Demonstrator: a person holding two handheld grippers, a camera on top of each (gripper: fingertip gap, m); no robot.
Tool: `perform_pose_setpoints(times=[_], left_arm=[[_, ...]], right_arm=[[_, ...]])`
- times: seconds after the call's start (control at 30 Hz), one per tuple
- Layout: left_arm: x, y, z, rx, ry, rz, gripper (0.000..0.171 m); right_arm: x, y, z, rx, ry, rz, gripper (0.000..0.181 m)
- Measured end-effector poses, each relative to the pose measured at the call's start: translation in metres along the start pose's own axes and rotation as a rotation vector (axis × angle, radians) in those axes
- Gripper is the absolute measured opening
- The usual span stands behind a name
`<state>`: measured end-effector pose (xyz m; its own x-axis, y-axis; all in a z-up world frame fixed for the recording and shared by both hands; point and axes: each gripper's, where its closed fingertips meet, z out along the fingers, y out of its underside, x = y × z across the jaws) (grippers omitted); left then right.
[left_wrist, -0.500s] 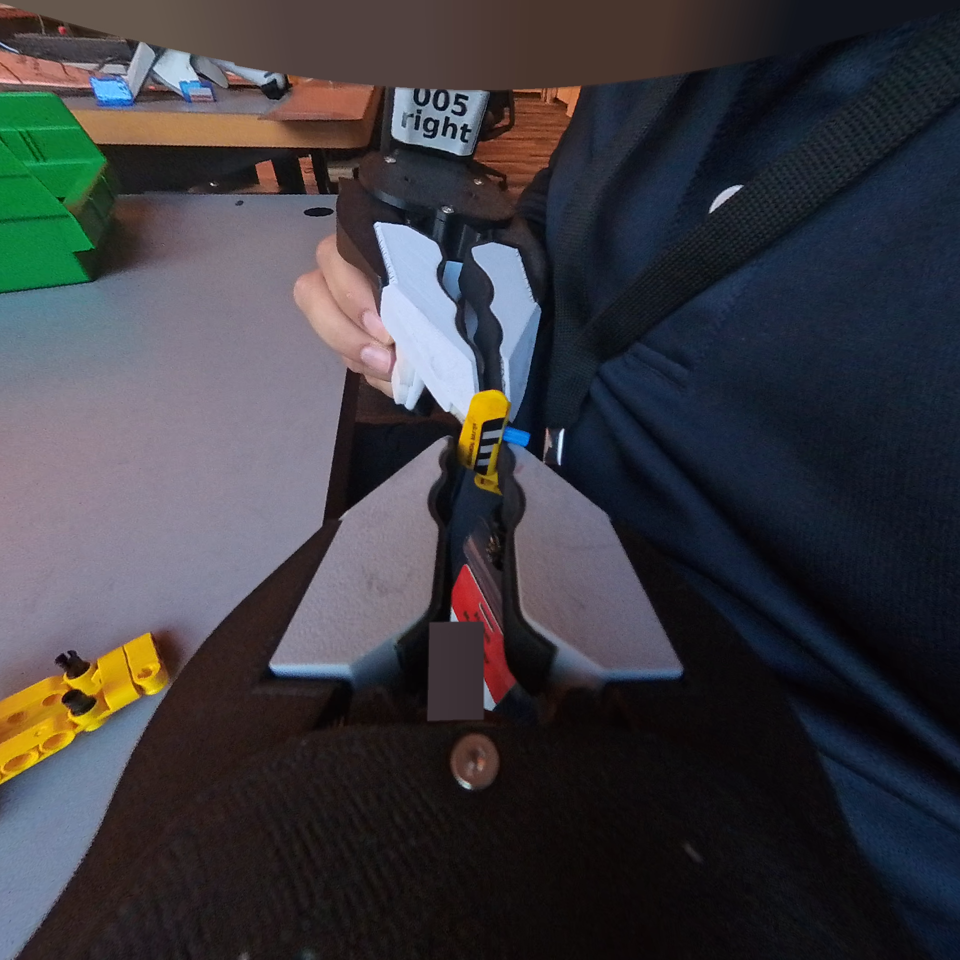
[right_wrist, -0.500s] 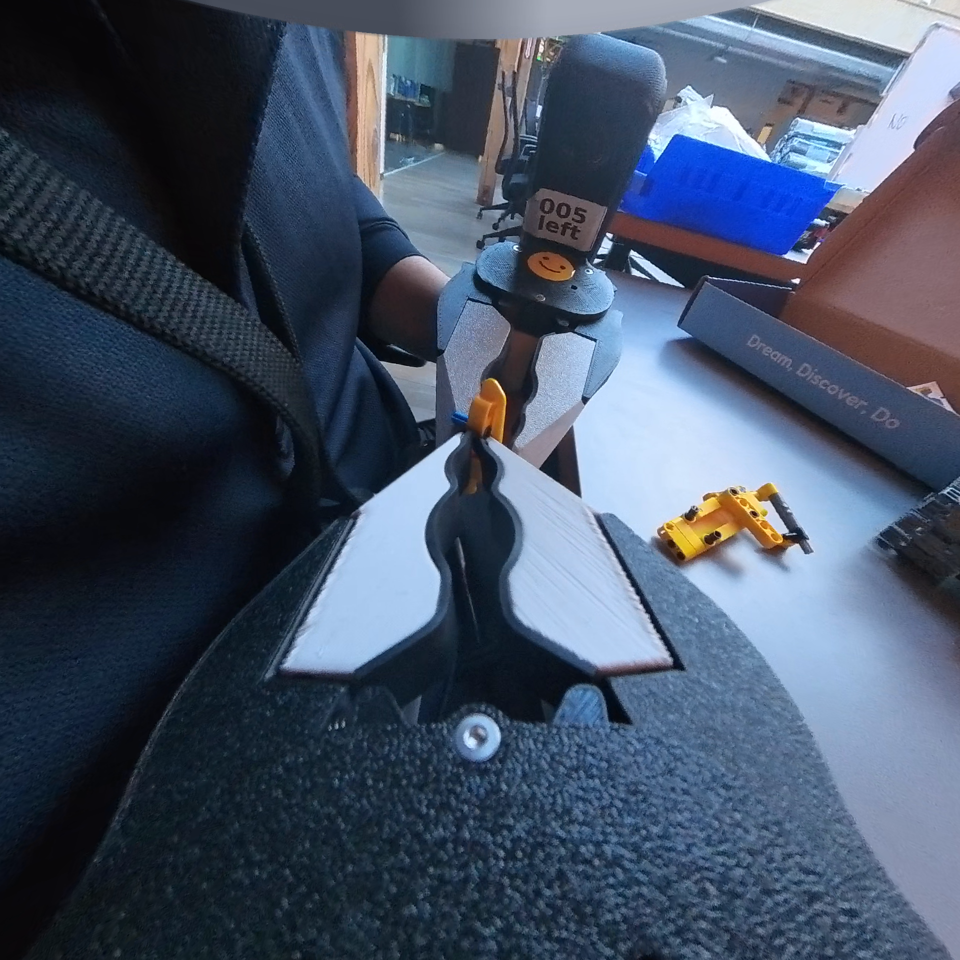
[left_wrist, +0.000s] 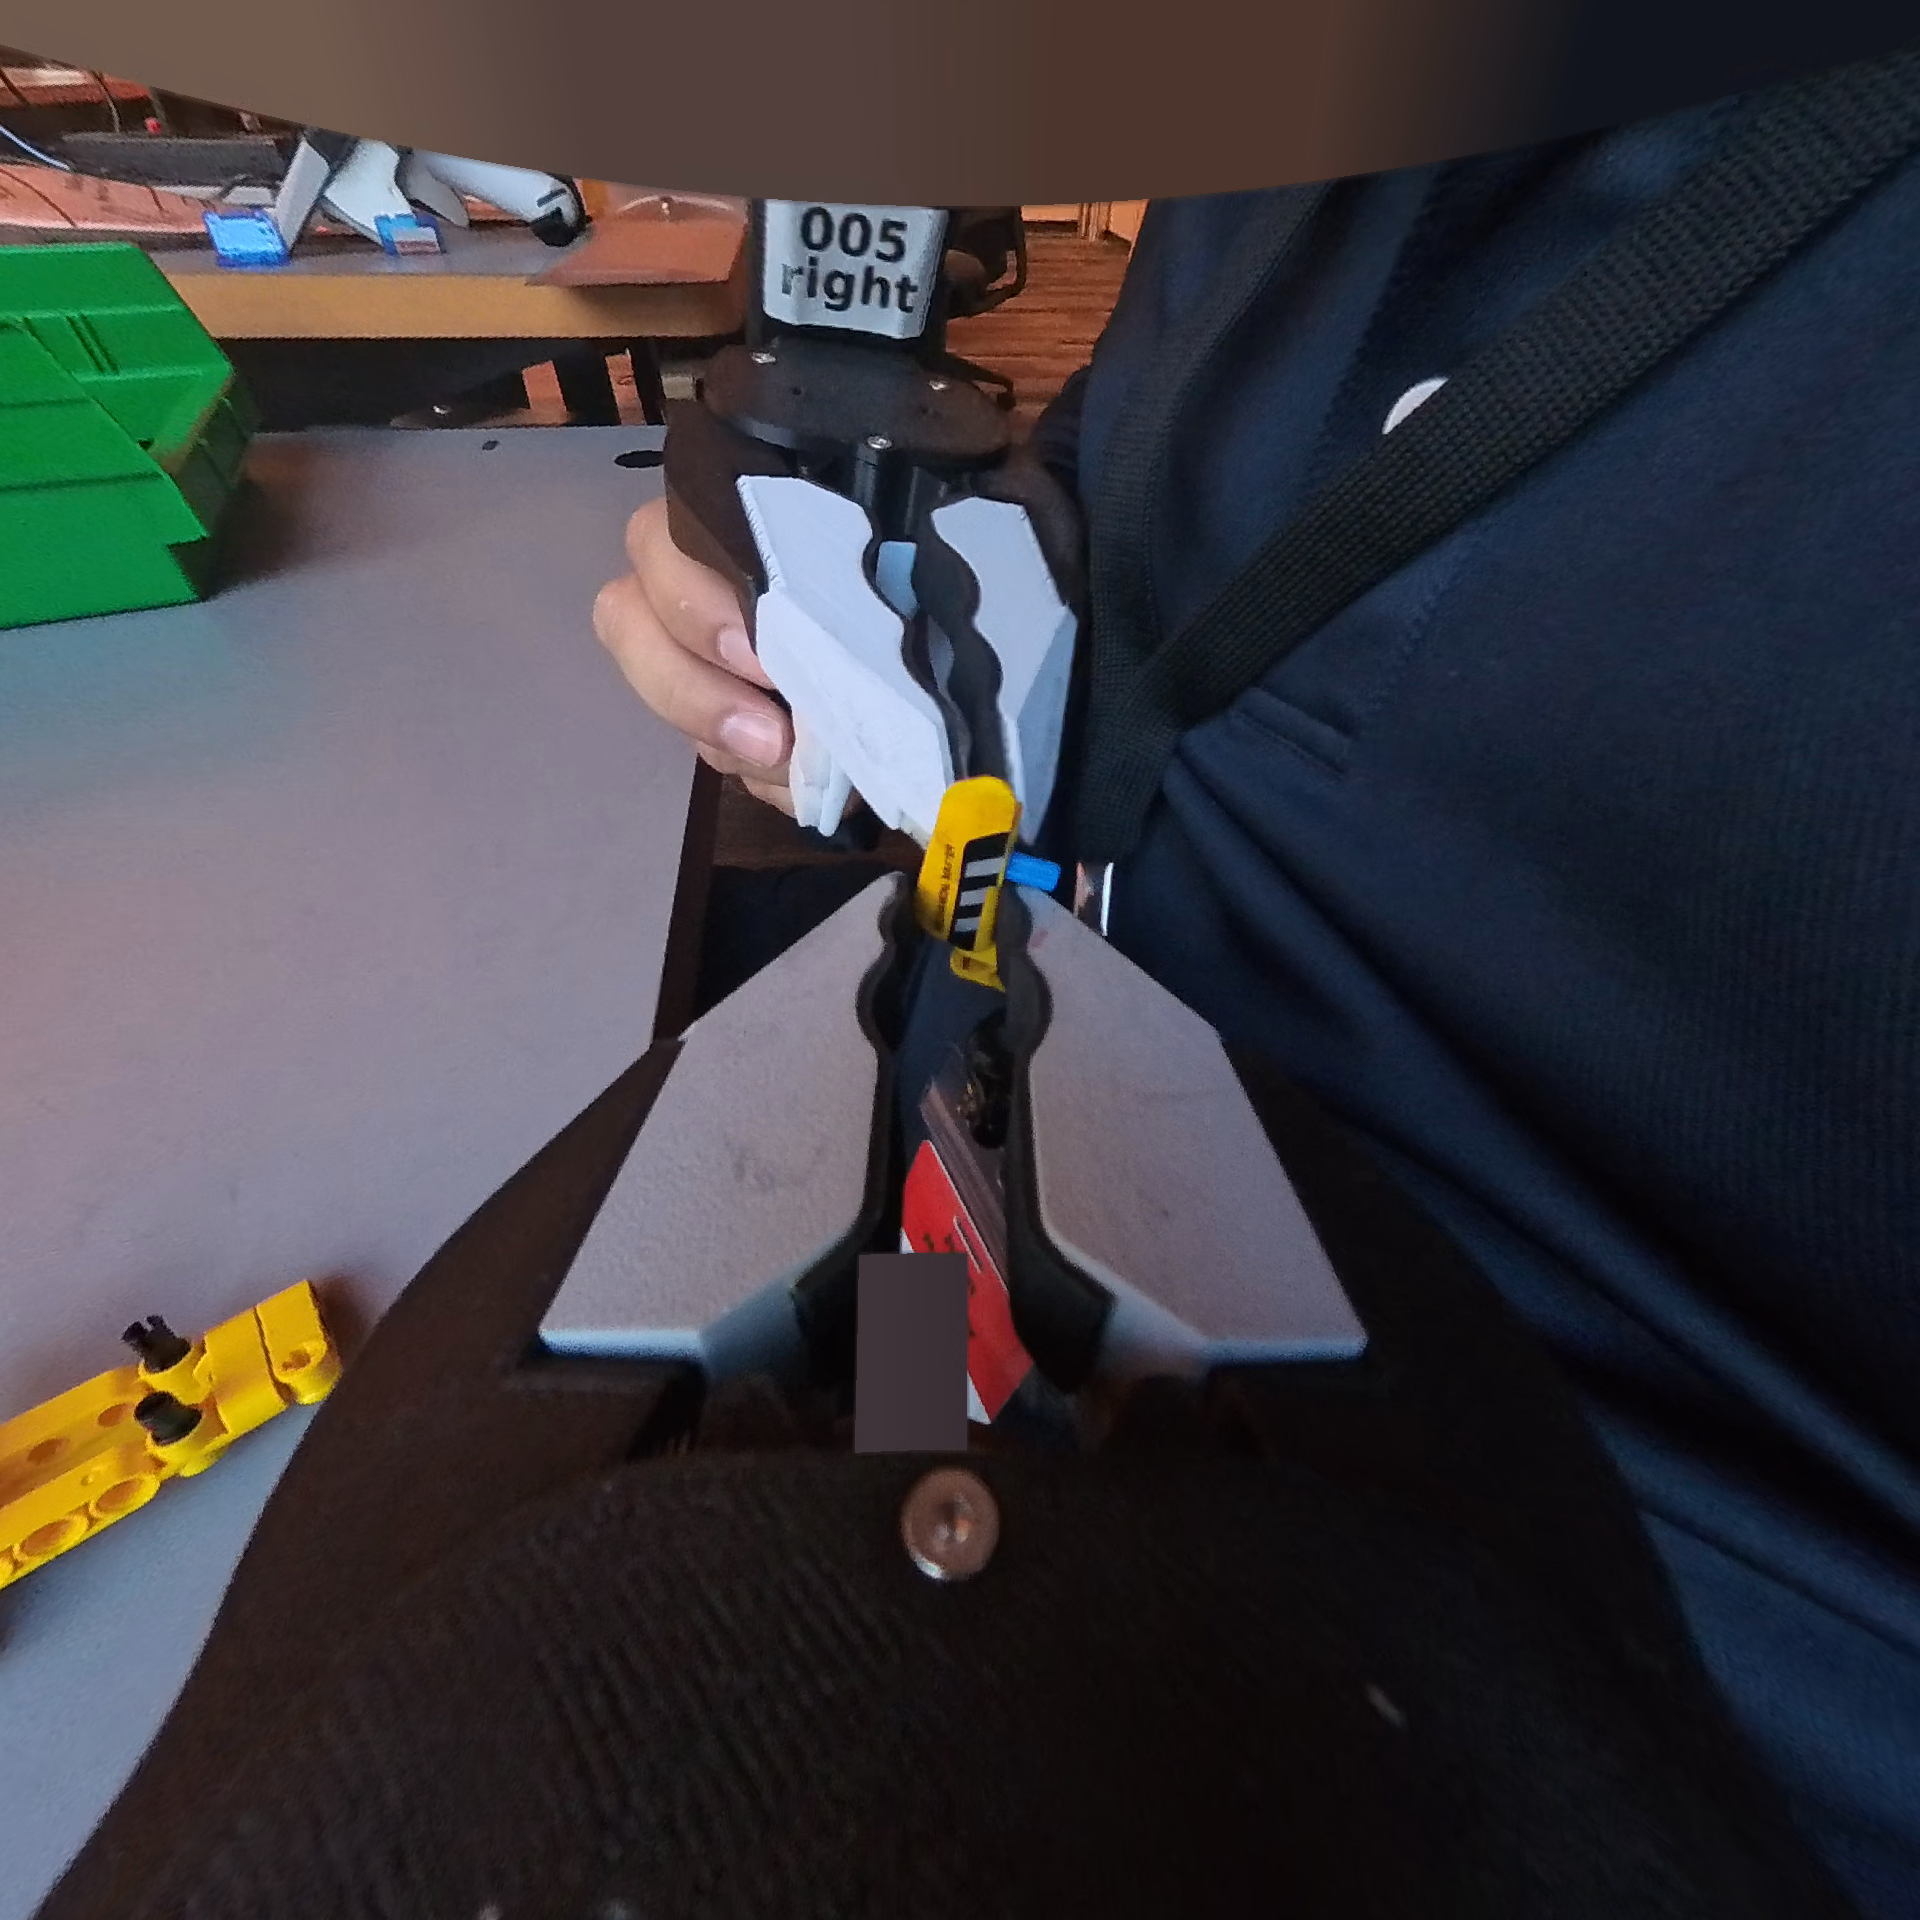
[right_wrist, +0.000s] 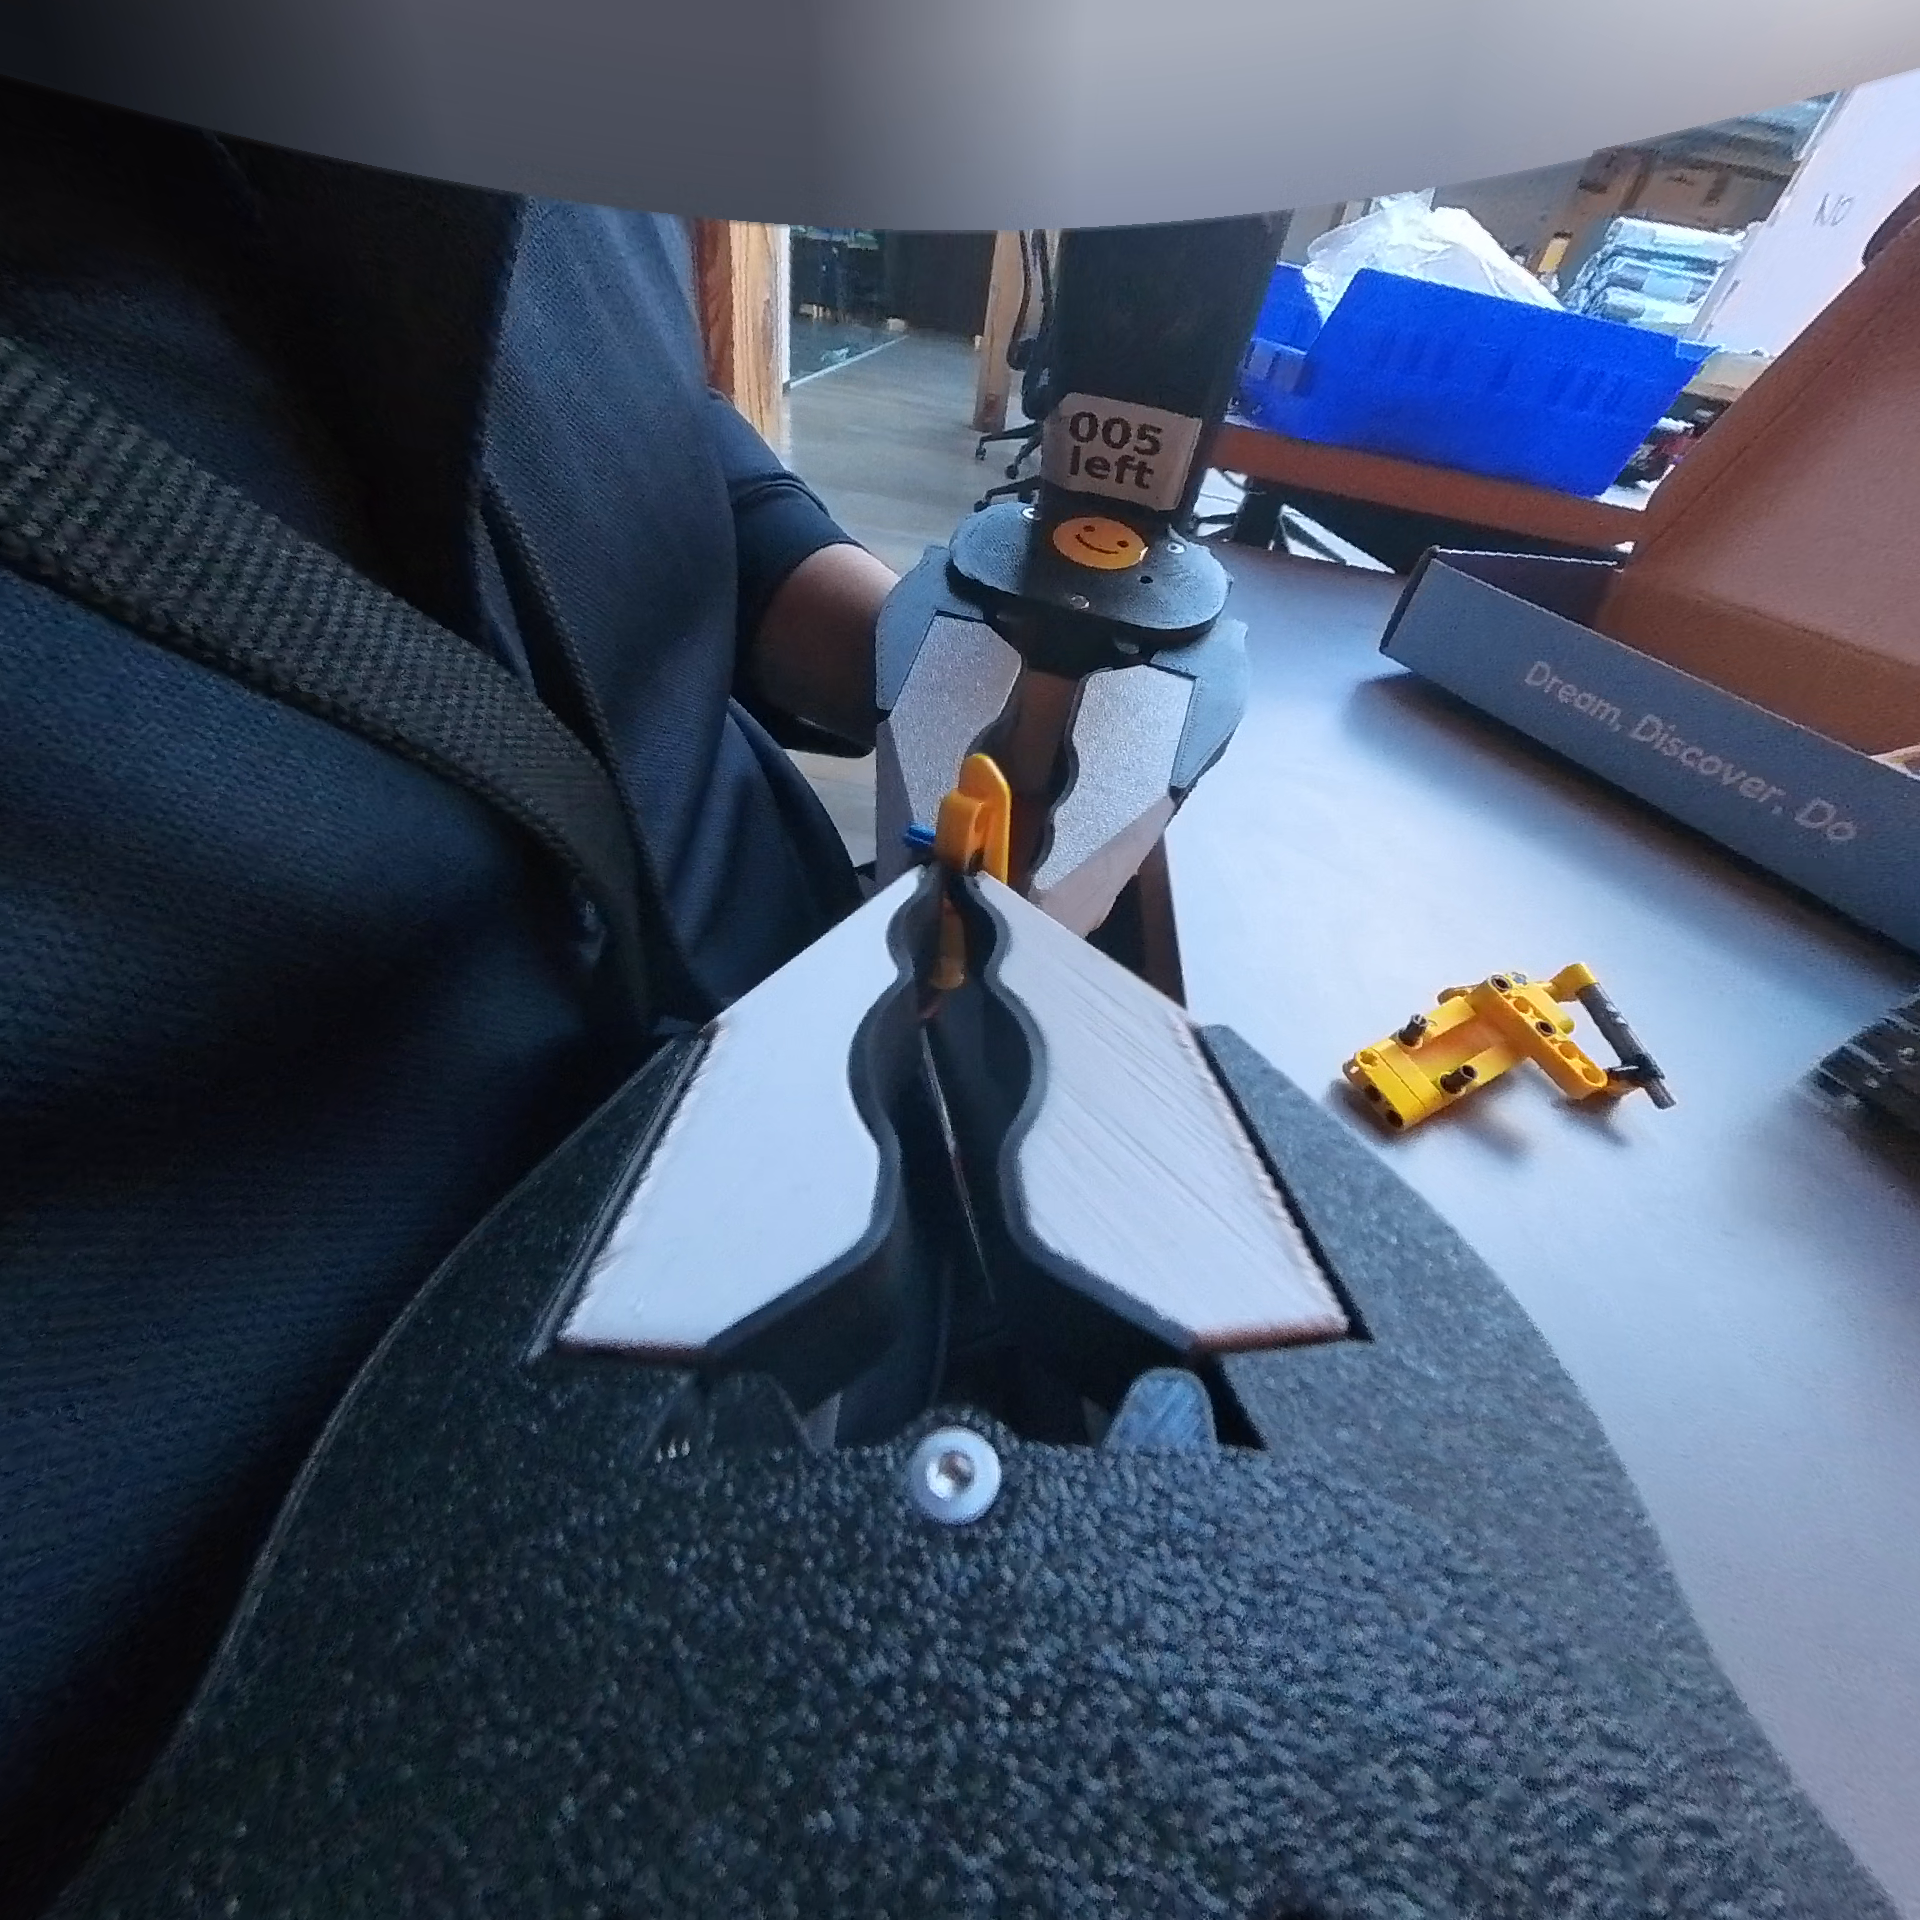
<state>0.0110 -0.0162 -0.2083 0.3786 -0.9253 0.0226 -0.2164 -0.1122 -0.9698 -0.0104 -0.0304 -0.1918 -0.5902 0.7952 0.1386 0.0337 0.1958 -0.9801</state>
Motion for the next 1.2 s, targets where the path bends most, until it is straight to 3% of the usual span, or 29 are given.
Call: perform_pose_setpoints(times=[0.13, 0.33, 1.2], left_arm=[[-0.0025, 0.0012, -0.0017, -0.004, -0.012, 0.002, 0.013], [-0.0017, -0.0002, -0.0009, 0.001, -0.011, 0.005, 0.012], [-0.008, 0.005, -0.0022, -0.016, -0.054, 0.012, 0.012]], right_arm=[[-0.0018, 0.0003, 0.0019, 0.003, -0.019, 0.031, 0.013], [0.0017, -0.0011, 0.001, 0.011, -0.003, 0.035, 0.004], [0.0049, 0.0034, 0.0, -0.007, 0.021, 0.041, 0.006]])
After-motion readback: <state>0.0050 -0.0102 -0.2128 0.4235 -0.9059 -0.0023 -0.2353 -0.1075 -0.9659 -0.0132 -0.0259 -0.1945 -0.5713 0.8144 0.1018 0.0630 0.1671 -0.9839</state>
